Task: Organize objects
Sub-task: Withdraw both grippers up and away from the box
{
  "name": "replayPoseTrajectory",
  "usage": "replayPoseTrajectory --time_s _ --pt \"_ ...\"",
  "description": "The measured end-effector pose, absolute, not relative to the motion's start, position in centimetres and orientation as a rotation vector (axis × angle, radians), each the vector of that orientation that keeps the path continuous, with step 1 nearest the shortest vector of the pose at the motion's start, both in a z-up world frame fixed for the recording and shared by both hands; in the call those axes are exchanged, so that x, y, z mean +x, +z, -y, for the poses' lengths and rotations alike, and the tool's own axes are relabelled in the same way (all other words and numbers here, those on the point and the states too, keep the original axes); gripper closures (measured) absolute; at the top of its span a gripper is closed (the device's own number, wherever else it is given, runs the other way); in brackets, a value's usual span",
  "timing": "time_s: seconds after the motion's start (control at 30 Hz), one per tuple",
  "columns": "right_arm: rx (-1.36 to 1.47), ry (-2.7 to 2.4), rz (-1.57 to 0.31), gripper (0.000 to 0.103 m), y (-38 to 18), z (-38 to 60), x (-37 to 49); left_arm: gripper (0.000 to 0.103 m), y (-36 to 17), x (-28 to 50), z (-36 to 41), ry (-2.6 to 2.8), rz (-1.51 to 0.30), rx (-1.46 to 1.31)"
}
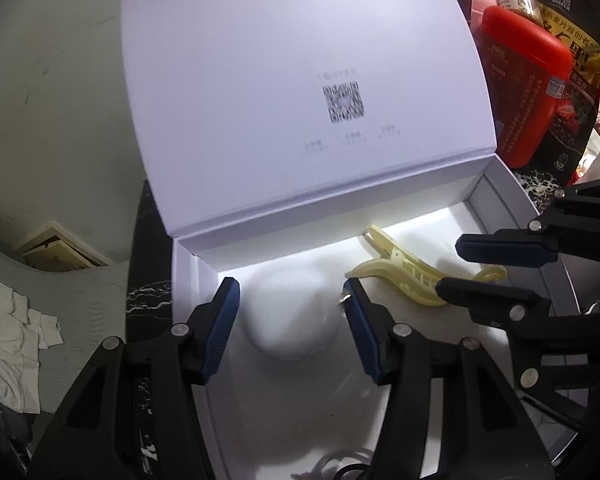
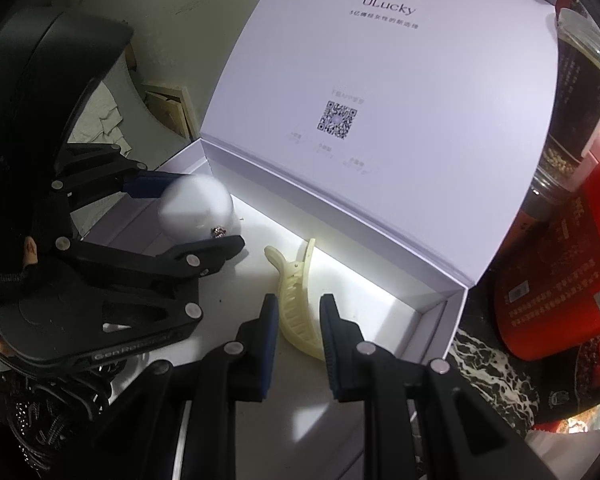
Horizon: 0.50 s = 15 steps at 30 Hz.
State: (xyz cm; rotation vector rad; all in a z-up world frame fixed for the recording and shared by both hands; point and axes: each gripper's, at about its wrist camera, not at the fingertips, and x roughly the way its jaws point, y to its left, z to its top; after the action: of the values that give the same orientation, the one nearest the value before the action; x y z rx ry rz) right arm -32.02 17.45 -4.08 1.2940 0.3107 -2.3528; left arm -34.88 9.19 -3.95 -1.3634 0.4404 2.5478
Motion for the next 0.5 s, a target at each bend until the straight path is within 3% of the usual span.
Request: replayPoseTrajectory --time_s 0.5 --pt "1.233 -2.407 -0.284 0.064 -1.3 -19.0 -29.6 0.045 -0.4 -33.7 -6.7 2.644 -0.430 -1.276"
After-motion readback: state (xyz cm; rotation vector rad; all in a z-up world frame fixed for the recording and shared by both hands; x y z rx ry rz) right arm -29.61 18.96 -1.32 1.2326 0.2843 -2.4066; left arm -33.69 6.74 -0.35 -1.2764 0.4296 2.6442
